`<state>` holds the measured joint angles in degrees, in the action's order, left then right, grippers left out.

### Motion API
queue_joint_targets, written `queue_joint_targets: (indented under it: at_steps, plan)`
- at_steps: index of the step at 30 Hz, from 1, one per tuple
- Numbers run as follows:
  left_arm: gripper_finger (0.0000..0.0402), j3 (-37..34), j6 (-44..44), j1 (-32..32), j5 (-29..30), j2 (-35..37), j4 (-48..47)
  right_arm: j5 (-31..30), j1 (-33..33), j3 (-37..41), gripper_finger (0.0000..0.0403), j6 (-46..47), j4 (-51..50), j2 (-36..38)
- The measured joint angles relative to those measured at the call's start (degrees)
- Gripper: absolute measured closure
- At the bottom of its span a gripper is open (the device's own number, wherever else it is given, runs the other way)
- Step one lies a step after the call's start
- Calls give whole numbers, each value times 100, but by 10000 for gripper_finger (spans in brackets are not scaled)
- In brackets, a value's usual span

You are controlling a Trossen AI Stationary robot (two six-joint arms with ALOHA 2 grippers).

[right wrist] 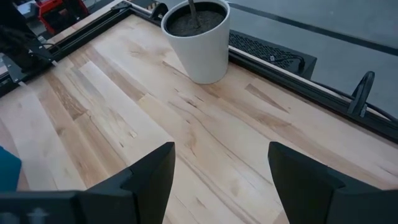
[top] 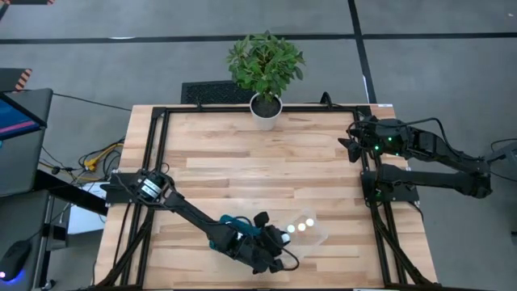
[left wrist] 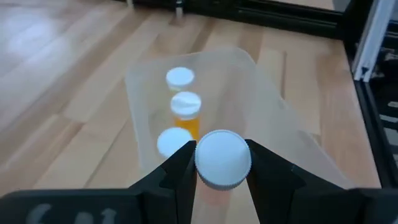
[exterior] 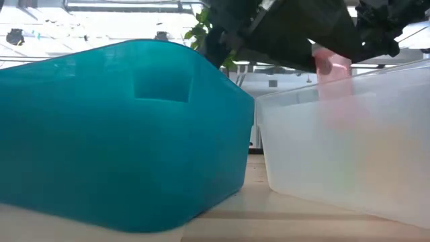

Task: Pick and place medicine bottles into bin by pill shape (circle, oval)
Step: Put the small pink pill bottle into the transparent bin

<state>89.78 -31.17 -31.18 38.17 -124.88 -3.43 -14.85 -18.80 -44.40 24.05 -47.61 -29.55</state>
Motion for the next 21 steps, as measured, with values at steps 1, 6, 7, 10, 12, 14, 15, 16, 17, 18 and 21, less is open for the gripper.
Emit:
queue_joint_targets:
  at_steps: [1, 6, 7, 10, 12, 14, 15, 16, 17, 18, 21]
  plan:
    - [287, 4, 79, 2, -26, -18, 32, 0, 1, 0, 132, -3, 0, -1]
    - [287, 11, 244, 52, -397, -228, 147, 0, -1, 0, 132, -9, -5, 1]
    - [287, 10, 233, 65, -493, -258, 119, 0, 2, 0, 132, -9, -14, -2]
    - [287, 4, 214, 79, -543, -286, 99, 0, 1, 0, 132, -9, -23, 0]
    - [287, 11, 221, 79, -344, -280, 57, 0, 2, 0, 132, -9, -27, -2]
    - [287, 9, 327, 76, -321, -280, 49, 0, 2, 0, 132, -9, -31, 1]
    - [287, 9, 356, 76, -389, -280, 58, 0, 2, 0, 132, -9, -31, 1]
    - [287, 11, 358, 81, -510, -280, 66, 0, 0, 0, 132, -9, -31, 0]
    - [286, 11, 355, 92, -617, -280, 61, 0, 0, 0, 132, -9, -33, 0]
    - [285, 9, 325, 94, -679, -280, 36, 0, 2, 0, 132, -9, -36, -2]
    - [279, 9, 355, 96, -625, -280, 27, 0, 1, 0, 132, -9, -37, -2]
